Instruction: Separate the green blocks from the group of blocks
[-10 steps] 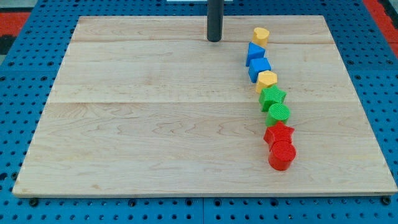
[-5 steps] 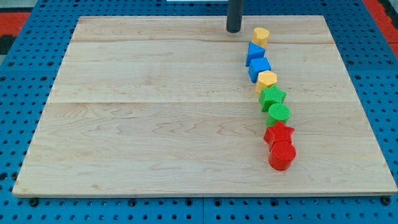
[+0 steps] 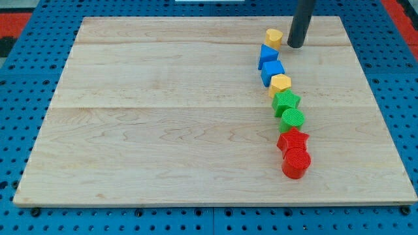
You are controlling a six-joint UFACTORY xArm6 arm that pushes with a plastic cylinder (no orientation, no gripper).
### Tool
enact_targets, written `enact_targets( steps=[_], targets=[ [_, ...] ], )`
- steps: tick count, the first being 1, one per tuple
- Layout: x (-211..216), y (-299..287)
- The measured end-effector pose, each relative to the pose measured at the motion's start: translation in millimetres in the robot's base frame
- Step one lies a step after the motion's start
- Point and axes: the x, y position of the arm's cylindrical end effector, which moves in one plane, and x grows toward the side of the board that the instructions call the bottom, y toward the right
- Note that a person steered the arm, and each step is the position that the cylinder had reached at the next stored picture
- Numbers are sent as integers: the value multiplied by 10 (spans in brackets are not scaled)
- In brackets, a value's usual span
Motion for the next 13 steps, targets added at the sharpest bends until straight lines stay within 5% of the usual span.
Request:
enact_targets(
  steps=[13],
  targets=[
    [-55, 384]
  ],
)
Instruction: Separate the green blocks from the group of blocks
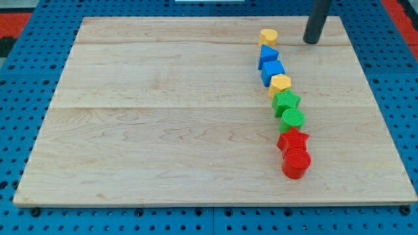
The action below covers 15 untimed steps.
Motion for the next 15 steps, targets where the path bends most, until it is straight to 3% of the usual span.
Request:
enact_targets(
  steps=[6, 8, 9, 10, 12, 13, 14, 15],
  targets=[
    [11, 79],
    [-77, -190],
    [310, 19],
    [1015, 27],
    [1643, -136],
    [1874, -457],
    [1798, -1155],
    [1739, -1057]
  ],
)
